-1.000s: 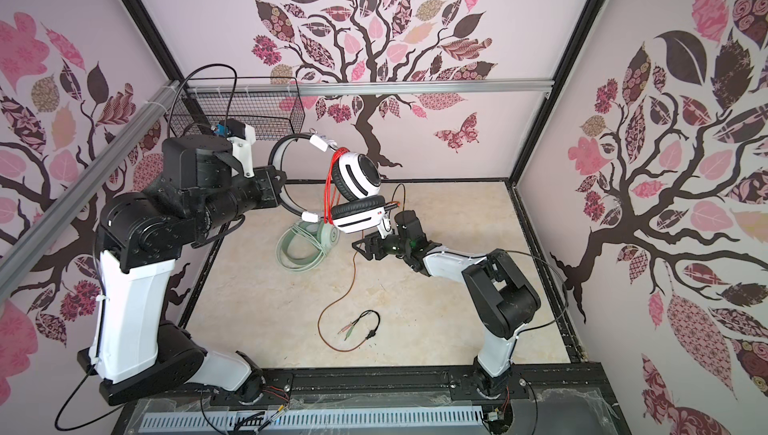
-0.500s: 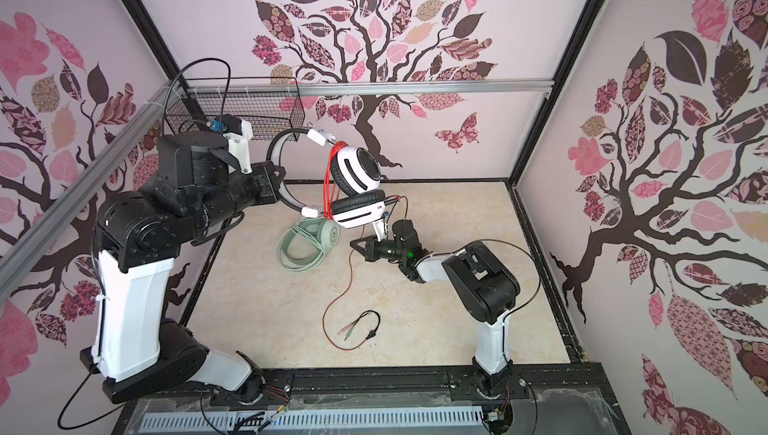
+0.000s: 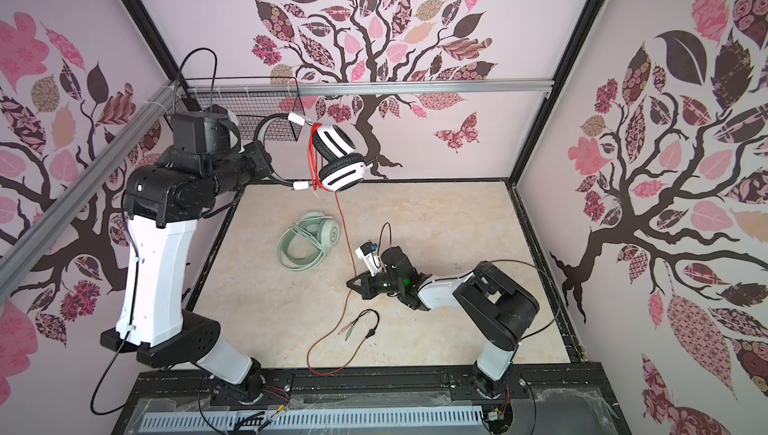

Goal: Wrap the headphones

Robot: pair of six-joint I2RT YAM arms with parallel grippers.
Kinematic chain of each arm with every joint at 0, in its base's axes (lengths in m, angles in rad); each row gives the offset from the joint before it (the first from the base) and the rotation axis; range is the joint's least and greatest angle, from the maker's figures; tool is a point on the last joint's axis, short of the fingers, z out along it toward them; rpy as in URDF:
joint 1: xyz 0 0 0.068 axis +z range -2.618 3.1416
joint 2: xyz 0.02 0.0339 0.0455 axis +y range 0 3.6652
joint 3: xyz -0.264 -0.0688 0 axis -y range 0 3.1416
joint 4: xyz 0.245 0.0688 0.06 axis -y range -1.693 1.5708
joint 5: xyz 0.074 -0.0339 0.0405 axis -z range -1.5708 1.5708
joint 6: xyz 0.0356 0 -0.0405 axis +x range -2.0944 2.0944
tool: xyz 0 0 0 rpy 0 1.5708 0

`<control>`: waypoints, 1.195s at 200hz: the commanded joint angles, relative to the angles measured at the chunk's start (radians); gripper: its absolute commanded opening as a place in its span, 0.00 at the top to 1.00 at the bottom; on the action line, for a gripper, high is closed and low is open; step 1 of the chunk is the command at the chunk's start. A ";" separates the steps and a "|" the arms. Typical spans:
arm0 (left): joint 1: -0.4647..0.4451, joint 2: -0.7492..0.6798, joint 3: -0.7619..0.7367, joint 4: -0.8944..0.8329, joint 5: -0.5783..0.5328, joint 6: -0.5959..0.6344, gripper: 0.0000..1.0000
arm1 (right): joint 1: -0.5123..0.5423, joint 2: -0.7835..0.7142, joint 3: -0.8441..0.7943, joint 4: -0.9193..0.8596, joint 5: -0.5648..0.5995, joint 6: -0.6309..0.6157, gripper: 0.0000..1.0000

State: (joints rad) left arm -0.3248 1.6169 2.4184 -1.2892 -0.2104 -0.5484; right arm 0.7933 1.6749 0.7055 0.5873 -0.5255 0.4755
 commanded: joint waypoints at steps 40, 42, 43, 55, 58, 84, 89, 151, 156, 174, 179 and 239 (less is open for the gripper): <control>0.006 -0.035 -0.185 0.254 -0.296 -0.073 1.00 | 0.218 -0.234 0.165 -0.645 0.246 -0.209 1.00; 0.006 -0.035 -0.190 0.257 -0.308 -0.071 1.00 | 0.229 -0.241 0.171 -0.662 0.257 -0.214 1.00; 0.006 -0.035 -0.192 0.259 -0.314 -0.069 1.00 | 0.234 -0.245 0.175 -0.669 0.262 -0.216 1.00; 0.006 -0.028 -0.217 0.278 -0.367 -0.055 1.00 | 0.291 -0.279 0.210 -0.767 0.317 -0.237 1.00; 0.006 -0.027 -0.223 0.281 -0.380 -0.050 1.00 | 0.302 -0.288 0.219 -0.791 0.326 -0.239 1.00; 0.006 -0.026 -0.278 0.310 -0.456 -0.030 1.00 | 0.377 -0.352 0.305 -0.962 0.411 -0.254 1.00; 0.006 -0.029 -0.289 0.315 -0.472 -0.024 1.00 | 0.386 -0.365 0.323 -0.991 0.428 -0.256 1.00; -0.056 -0.054 -0.442 0.350 -0.721 0.091 1.00 | 0.409 -0.463 0.601 -1.335 0.610 -0.350 1.00; -0.074 -0.057 -0.460 0.352 -0.742 0.103 1.00 | 0.407 -0.458 0.637 -1.366 0.640 -0.363 1.00; -0.148 -0.075 -0.553 0.341 -0.813 0.139 1.00 | 0.407 -0.433 0.744 -1.467 0.767 -0.407 1.00; -0.165 -0.082 -0.580 0.336 -0.822 0.147 1.00 | 0.408 -0.428 0.771 -1.486 0.806 -0.417 1.00; -0.298 -0.291 -0.924 0.232 -0.724 0.195 1.00 | 0.372 -0.409 0.979 -1.536 1.150 -0.539 1.00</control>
State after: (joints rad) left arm -0.5850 1.4590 1.5829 -1.0634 -0.9634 -0.3679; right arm 1.1908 1.2518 1.6222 -0.9024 0.4644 0.0235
